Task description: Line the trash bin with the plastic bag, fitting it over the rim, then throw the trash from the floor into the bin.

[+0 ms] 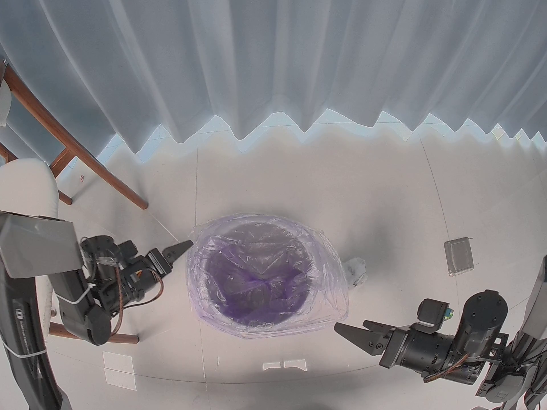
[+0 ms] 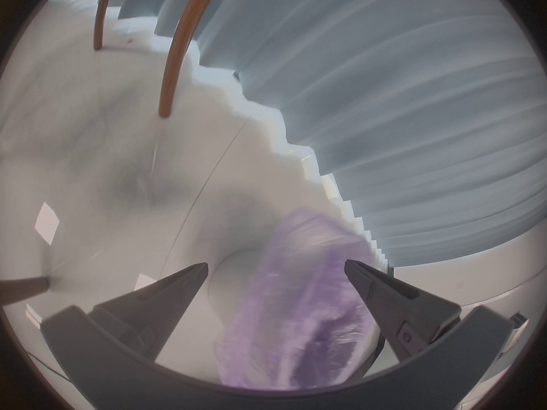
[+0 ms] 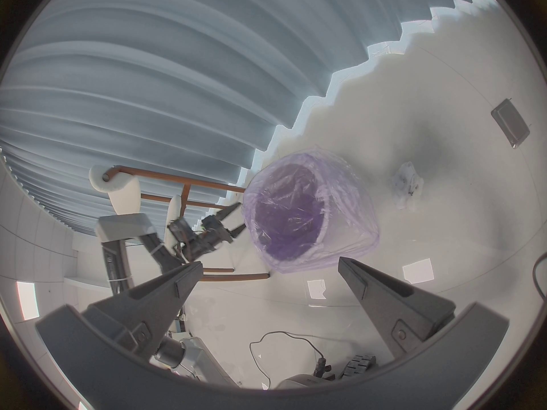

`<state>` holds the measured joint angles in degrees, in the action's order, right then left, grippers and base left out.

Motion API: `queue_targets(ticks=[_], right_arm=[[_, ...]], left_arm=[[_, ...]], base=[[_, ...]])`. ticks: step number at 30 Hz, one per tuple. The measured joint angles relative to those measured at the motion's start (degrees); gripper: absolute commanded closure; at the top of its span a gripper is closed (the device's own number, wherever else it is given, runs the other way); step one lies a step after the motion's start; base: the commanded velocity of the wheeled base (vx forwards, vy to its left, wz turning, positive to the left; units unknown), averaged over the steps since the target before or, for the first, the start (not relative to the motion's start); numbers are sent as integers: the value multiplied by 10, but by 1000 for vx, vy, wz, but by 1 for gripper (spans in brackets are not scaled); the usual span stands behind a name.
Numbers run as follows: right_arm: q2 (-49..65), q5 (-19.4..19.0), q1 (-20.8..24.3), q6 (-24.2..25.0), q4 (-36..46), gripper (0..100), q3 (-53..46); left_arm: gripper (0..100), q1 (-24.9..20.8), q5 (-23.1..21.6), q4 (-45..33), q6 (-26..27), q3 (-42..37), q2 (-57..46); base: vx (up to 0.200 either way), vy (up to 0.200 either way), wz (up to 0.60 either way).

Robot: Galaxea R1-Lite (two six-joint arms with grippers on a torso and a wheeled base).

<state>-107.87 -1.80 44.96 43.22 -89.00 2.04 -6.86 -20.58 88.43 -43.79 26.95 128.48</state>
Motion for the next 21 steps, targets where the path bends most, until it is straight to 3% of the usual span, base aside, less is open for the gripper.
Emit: queue_targets(ticks=[10,17,21], right_arm=[[-67,31,-15,-16,0,0,24],[-89,32,-52,-101,0,0,76],[-106,8,-83,-135,0,0,137]], left_arm=[[0,30,-33,-1,7,-64,-165],[0,7,-62,0,11,-90,-254],[0,-22,-87,0,22,-114,-316]], base=[[0,0,0],[0,0,0],[0,0,0]])
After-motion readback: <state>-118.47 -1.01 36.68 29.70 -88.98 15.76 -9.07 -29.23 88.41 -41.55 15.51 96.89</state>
